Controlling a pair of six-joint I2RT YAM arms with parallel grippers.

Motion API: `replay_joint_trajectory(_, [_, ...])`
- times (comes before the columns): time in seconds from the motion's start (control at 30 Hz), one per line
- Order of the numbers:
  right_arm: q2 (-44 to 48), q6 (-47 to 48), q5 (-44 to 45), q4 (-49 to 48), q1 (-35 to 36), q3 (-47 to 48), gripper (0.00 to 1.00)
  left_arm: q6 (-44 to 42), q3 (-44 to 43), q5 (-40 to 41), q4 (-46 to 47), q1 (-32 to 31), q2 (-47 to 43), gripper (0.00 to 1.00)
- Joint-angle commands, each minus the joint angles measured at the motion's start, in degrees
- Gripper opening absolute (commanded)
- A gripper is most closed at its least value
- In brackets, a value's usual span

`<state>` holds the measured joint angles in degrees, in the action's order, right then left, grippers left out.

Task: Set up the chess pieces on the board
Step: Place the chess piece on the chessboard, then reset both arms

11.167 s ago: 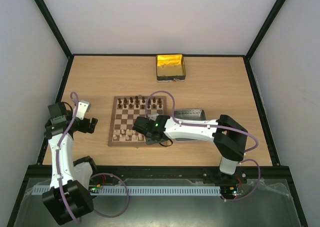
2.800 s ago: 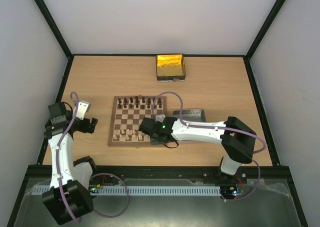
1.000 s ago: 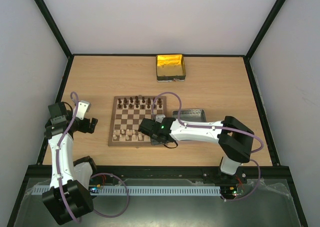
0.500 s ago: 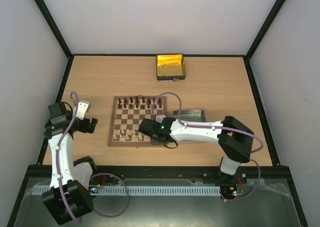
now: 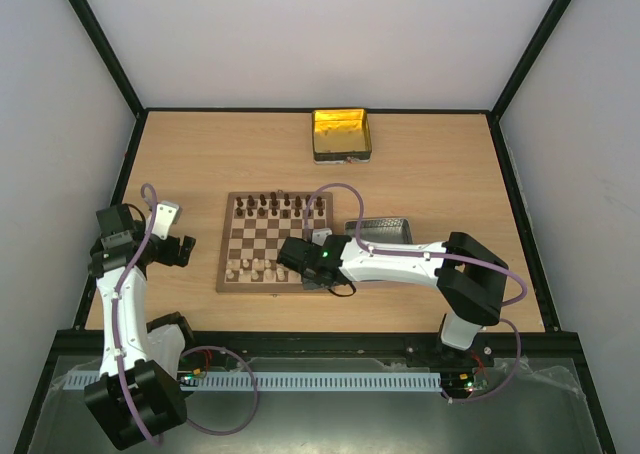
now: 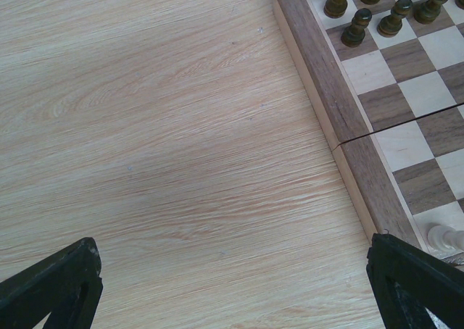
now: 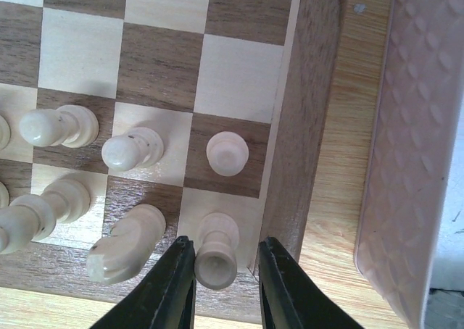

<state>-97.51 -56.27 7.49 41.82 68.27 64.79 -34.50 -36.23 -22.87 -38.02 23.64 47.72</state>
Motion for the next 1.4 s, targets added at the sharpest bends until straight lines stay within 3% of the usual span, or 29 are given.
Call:
replay_joint_trajectory(0.0, [1.72,-1.2,3.45,3.27,0.31,2.14,0.24,-0.22,0.72,-0.51,0.28,-0.26,-0.22,0.99])
replay_joint_trajectory(0.5, [4.52,-1.65,6.31,6.91,-0.21,6.2,0.24,-0.26,0.75,-0.6,0.15,-0.26,-0.14,0.99])
replay_joint_trajectory(0.77, [12.12,-0.38,5.09,4.22,-7.19,2.58,0.25,-0.3,0.8,-0.59,0.17,-0.24,-0.06,0.99])
replay_joint_trajectory(0.93, [14.51,2.67,8.26,4.85,-8.34,3.2,0.62,-0.21,0.76,-0.4,0.29,-0.21,-0.15,0.99])
replay_joint_trajectory(1.07, [13.94,3.84,13.82,8.73,-8.33,5.56,0.84,-0.78,0.31,-1.16,-0.34,-0.21,0.13,0.99])
replay_joint_trajectory(1.23, [17.06,4.81,17.44,11.49,-8.45,7.59,0.86,-0.84,-3.0,-0.18,-1.91,-2.35,-0.49,0.99])
replay_joint_trajectory(1.37, [21.51,6.34,17.58,11.31,-8.45,7.51,0.86,1.29,-7.74,3.35,-3.8,-8.73,-0.44,0.99])
